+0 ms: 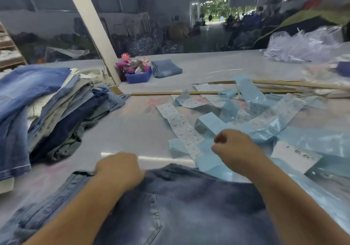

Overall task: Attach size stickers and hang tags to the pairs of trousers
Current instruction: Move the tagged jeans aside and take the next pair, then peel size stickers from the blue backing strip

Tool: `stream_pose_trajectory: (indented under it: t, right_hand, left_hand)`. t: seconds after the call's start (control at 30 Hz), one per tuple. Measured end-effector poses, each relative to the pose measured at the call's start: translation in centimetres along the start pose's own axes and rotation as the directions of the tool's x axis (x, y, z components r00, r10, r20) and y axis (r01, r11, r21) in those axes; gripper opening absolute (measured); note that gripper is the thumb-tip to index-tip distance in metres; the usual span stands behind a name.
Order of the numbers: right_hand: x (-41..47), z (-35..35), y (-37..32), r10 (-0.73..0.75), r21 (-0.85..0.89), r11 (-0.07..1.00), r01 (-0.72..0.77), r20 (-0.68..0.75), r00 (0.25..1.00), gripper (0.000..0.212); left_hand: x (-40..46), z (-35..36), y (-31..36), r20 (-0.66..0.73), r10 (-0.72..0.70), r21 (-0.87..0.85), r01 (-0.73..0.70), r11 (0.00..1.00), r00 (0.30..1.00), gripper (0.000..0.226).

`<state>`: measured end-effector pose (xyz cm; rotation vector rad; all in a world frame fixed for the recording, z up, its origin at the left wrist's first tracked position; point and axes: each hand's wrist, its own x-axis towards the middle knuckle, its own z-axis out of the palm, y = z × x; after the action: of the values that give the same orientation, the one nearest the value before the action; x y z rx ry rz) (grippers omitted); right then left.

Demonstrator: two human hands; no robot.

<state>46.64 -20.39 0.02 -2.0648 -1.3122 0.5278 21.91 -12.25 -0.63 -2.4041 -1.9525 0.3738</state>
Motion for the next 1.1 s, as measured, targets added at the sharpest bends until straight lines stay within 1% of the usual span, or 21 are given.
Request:
stream_pose_trajectory:
  t: [0.07, 0.1, 0.13, 0.2, 0.3, 0.37, 0.47, 0.57, 0.63, 0.67, 0.7, 0.73, 0.77, 0.8, 0.83, 0.87, 0.9, 0.97, 1.0, 1.03, 1.1]
  right_hand:
    - [3.6, 0.7, 0.7, 0.094, -0.023, 0.995, -0.095, -0.038, 0.995, 0.014]
    - [5.2, 1.2, 1.0, 0.131, -0.025, 0.991, -0.132, -0.054, 0.99, 0.012]
    - [6.6, 1.7, 1.4, 0.163, -0.017, 0.986, -0.164, -0.062, 0.985, 0.012]
    - [8.6, 3.2, 2.2, 0.21, -0.004, 0.978, -0.21, -0.052, 0.976, 0.013]
    - [9.3, 6.5, 4.6, 0.266, 0.005, 0.964, -0.266, -0.002, 0.964, 0.02]
    - [8.7, 8.4, 6.4, 0.28, 0.028, 0.96, -0.28, 0.006, 0.96, 0.022]
    - [8.5, 9.5, 8.2, 0.177, 0.144, 0.974, -0.172, -0.022, 0.984, 0.013]
    - [8.7, 9.5, 8.3, 0.085, 0.253, 0.963, -0.088, 0.02, 0.996, 0.013]
    - [8.9, 9.4, 8.0, 0.058, 0.322, 0.944, -0.069, 0.043, 0.997, 0.014]
    - [8.8, 9.4, 7.6, 0.041, 0.365, 0.929, -0.063, 0.067, 0.997, 0.016]
    - [8.6, 9.3, 7.3, 0.012, 0.401, 0.915, -0.049, 0.094, 0.995, 0.019]
    - [8.5, 9.3, 6.9, -0.024, 0.424, 0.905, -0.031, 0.126, 0.992, 0.02]
    - [8.4, 9.2, 6.6, -0.064, 0.428, 0.904, -0.01, 0.159, 0.985, 0.019]
    - [8.3, 9.1, 6.3, -0.103, 0.424, 0.905, 0.012, 0.192, 0.976, 0.018]
    - [8.1, 9.0, 6.0, -0.14, 0.421, 0.907, 0.035, 0.221, 0.965, 0.018]
    - [8.0, 8.9, 5.9, -0.167, 0.41, 0.91, 0.053, 0.247, 0.955, 0.017]
    - [8.0, 8.9, 5.8, -0.176, 0.385, 0.921, 0.061, 0.27, 0.947, 0.014]
    - [7.7, 9.0, 5.7, -0.153, 0.336, 0.94, 0.055, 0.271, 0.95, 0.015]
    - [7.6, 9.0, 5.7, -0.116, 0.328, 0.944, 0.034, 0.235, 0.965, 0.016]
    - [7.7, 8.9, 5.8, -0.056, 0.331, 0.944, -0.004, 0.171, 0.984, 0.015]
    - [7.9, 8.3, 6.1, 0.099, 0.327, 0.94, -0.097, 0.011, 0.995, 0.014]
  left_hand:
    - [3.1, -1.9, 4.1, -0.109, 0.044, -0.119, -0.057, 0.991, 0.993, 0.024]
    - [4.6, -2.7, 6.4, -0.131, 0.059, -0.206, -0.085, 0.975, 0.99, 0.02]
    - [6.1, -3.0, 8.7, -0.121, 0.075, -0.293, -0.108, 0.95, 0.99, 0.019]
    - [8.6, -2.0, 12.1, -0.045, 0.126, -0.413, -0.133, 0.901, 0.991, 0.019]
    - [10.0, 2.8, 14.3, 0.066, 0.126, -0.564, -0.067, 0.823, 0.99, 0.031]
    - [10.6, 5.3, 14.7, 0.072, 0.104, -0.662, -0.03, 0.749, 0.992, 0.026]
    - [11.9, 6.3, 15.2, 0.085, 0.112, -0.713, -0.018, 0.701, 0.99, 0.039]
    - [12.3, 6.3, 15.3, 0.07, 0.113, -0.724, -0.027, 0.689, 0.991, 0.049]
    - [12.4, 6.2, 14.8, 0.052, 0.102, -0.732, -0.032, 0.681, 0.993, 0.05]
    - [12.6, 6.1, 14.6, 0.041, 0.086, -0.75, -0.027, 0.661, 0.995, 0.046]
    - [12.8, 6.0, 14.5, 0.022, 0.063, -0.795, -0.021, 0.607, 0.998, 0.036]
    - [12.9, 5.7, 14.4, 0.012, 0.043, -0.851, -0.012, 0.524, 0.999, 0.025]
    - [12.9, 5.5, 14.5, 0.001, 0.034, -0.899, -0.014, 0.437, 0.999, 0.022]
    - [12.8, 5.4, 14.6, -0.008, 0.046, -0.919, -0.026, 0.393, 0.999, 0.028]
    - [12.7, 5.3, 14.7, -0.003, 0.072, -0.919, -0.031, 0.394, 0.997, 0.035]
    - [12.6, 5.4, 14.7, 0.015, 0.092, -0.902, -0.026, 0.43, 0.996, 0.039]
    - [12.6, 5.6, 14.6, 0.028, 0.095, -0.87, -0.023, 0.492, 0.995, 0.034]
    - [12.9, 5.9, 14.3, 0.035, 0.071, -0.78, -0.017, 0.625, 0.997, 0.011]
    - [13.0, 6.0, 14.0, 0.033, 0.061, -0.734, -0.017, 0.679, 0.998, 0.008]
    - [13.1, 6.1, 13.8, 0.029, 0.051, -0.697, -0.017, 0.717, 0.998, 0.01]
    - [13.3, 6.1, 13.3, -0.006, 0.012, -0.653, -0.013, 0.758, 1.0, 0.013]
